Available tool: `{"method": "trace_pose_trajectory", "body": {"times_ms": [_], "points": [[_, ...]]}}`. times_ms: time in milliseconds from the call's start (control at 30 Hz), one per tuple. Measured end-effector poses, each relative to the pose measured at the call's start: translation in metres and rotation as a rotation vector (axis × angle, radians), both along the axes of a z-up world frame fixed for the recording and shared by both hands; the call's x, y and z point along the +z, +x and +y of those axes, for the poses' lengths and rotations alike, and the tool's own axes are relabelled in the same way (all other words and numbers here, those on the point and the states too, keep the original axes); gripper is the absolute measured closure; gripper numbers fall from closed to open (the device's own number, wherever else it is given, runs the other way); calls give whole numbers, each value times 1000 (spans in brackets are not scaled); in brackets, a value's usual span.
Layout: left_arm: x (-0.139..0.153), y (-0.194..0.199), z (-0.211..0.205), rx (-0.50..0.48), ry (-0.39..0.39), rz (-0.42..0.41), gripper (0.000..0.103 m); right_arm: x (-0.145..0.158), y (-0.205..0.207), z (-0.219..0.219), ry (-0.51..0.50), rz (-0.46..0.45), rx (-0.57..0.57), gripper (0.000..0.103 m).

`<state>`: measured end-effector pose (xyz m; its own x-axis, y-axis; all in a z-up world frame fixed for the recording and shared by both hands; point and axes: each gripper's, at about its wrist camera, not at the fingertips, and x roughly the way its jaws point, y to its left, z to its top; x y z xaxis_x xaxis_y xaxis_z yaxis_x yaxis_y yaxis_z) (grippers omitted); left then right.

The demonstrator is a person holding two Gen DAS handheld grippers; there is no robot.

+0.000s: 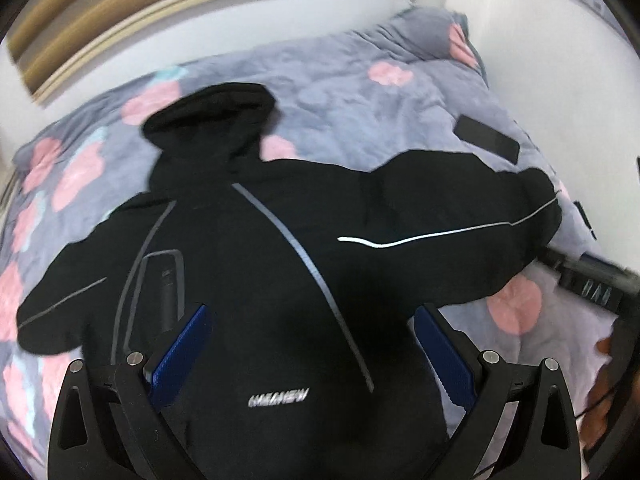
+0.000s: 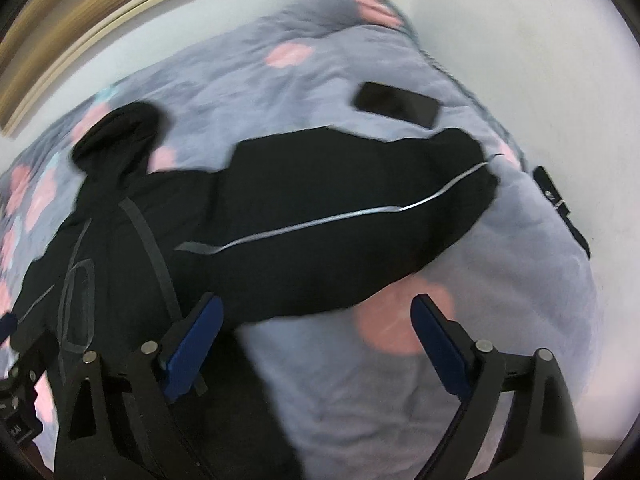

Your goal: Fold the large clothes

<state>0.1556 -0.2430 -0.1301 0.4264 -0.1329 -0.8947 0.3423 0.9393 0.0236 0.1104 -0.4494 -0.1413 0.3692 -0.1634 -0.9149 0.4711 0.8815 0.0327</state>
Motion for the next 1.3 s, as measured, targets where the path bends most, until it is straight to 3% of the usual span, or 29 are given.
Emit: {"method": "trace_pose_trajectory", "body": {"times_ms": [67,233,400,500,700,800,833,900,1033,1100,1233,1300], "points": [[-14,15,-19,-28,6,-1,2,-8,3,-36,-17,-1,-55,18],[-48,54,-61,-82,10,30,2,-33,7,-138,-25,-14,-202,26],[-74,85,-95,-116,-5,75,2,-73,13,-221,117,-20,-284,28],[-85,95,-110,-143,-8,100,2,-98,12,-241,187,-11,-311,28],[-105,102,-125,-182,-38,157,4,-154,25,-259,406,-18,-345,28],[-114,100,-132,-208,-31,178,8,-148,30,-250,404,-61,-309,50],[-117,100,-135,-219,-28,185,8,-141,33,-245,394,-77,-282,67],[-118,98,-138,-229,-27,191,8,-120,33,-232,353,-114,-230,80],[-120,89,-145,-259,-39,196,8,-69,8,-216,227,-181,-197,82],[-131,87,-149,-279,-33,226,8,-62,-11,-217,237,-206,-228,82],[-186,89,-157,-288,92,302,8,-104,-23,-226,303,-112,-305,82],[-194,87,-158,-313,99,286,8,-132,-25,-231,347,-67,-330,81]]}}
